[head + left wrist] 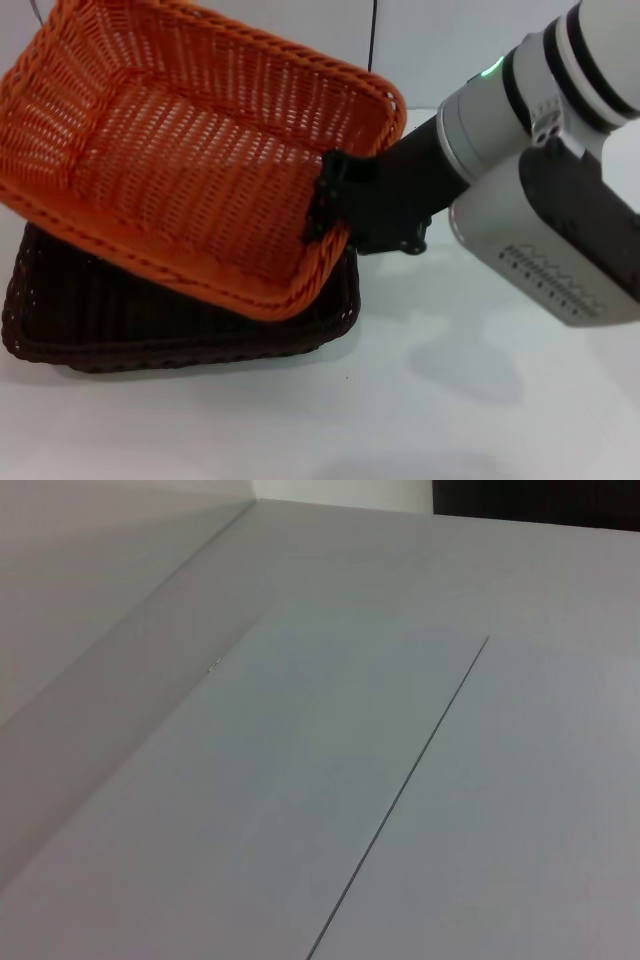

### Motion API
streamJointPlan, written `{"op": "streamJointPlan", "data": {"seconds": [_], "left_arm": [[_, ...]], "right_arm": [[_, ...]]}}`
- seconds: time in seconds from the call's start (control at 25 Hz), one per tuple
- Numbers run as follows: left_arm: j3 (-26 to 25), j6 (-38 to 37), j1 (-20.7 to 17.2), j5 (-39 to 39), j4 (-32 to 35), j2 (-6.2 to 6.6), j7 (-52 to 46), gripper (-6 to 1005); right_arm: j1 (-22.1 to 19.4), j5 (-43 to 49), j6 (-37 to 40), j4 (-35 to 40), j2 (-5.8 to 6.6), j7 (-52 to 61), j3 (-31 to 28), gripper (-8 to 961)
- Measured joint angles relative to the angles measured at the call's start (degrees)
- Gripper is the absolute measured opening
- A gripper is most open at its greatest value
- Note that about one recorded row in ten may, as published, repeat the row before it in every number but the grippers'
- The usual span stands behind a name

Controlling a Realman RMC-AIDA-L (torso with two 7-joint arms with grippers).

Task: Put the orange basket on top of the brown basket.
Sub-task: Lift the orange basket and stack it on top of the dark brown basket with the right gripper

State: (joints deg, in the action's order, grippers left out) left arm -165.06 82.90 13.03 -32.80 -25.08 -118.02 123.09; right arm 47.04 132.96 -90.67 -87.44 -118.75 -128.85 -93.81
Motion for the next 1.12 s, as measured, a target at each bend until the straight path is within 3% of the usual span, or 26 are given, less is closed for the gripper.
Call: {"op": "streamJointPlan", "data": {"seconds": [0.24,0.76,1.0,1.12], "left_arm": [[0.0,1.66,-0.94,0.08,1.19,0.02,-0.22,632],[0.0,3.57,-1.45,0.51,2.48,-0.02,-0.27,637],[0.0,3.7,-1.52,0.83,2.81,0.01,-0.3,635],[0.12,3.79,-1.66,0.8,2.81,0.03,-0.31,635]], "right_arm": [[-0.61,0.58,2.73,0.82,-0.07,0.26,3.4,141],[-2.74,0.3,6.98,-1.38,-0.07,-1.36,3.82,183],[-7.48,-6.02,10.17,-1.29,-0.14,-11.99,2.53,187],[-7.6,-6.89,11.6,0.1,-0.2,-13.08,2.77,188]]}}
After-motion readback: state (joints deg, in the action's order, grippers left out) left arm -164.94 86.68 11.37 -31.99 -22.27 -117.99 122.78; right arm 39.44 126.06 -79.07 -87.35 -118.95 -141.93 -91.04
